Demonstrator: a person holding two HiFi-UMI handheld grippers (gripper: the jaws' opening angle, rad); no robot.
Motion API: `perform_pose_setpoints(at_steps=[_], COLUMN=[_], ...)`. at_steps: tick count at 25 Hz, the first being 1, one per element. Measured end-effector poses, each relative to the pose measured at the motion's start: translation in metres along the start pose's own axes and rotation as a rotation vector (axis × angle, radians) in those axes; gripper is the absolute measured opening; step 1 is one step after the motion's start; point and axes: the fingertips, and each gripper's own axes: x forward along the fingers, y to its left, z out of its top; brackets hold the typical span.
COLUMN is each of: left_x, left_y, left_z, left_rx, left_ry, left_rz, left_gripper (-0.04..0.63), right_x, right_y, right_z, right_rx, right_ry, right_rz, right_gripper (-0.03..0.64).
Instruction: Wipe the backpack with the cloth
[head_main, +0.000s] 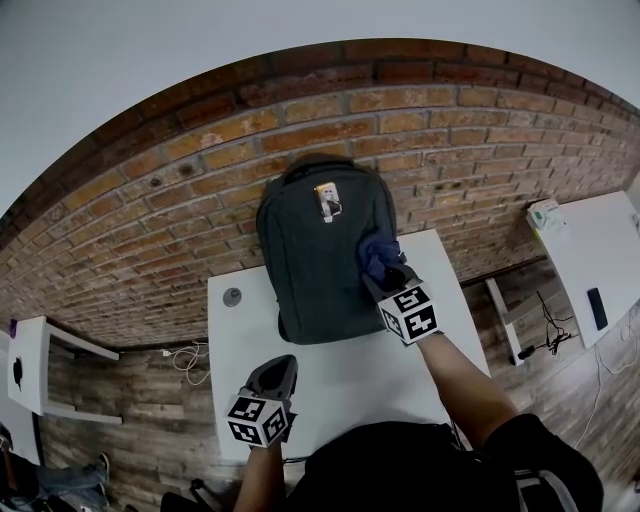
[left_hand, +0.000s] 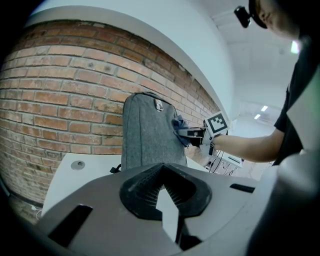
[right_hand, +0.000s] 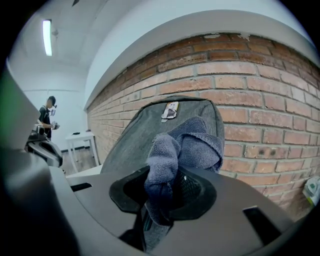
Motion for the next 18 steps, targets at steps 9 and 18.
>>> perform_pose_setpoints(at_steps=[9,18], left_x=[0.001,0.003], left_y=[-0.001,-0.005], left_z=[0.001,0.003], left_rx=[0.003,0.018], left_ry=[0.001,0.002], left_rz=[-0.005,-0.026], left_gripper=[-0.003,-0.003], right_x=[-0.014,-0.026], right_y=[0.013,0.027], right_z=[-0.036,-0.088], right_rx=[0.011,0.09], right_ry=[0.041,0.137], right_rz=[-0.004,0.009], right_gripper=[0.101,0.101])
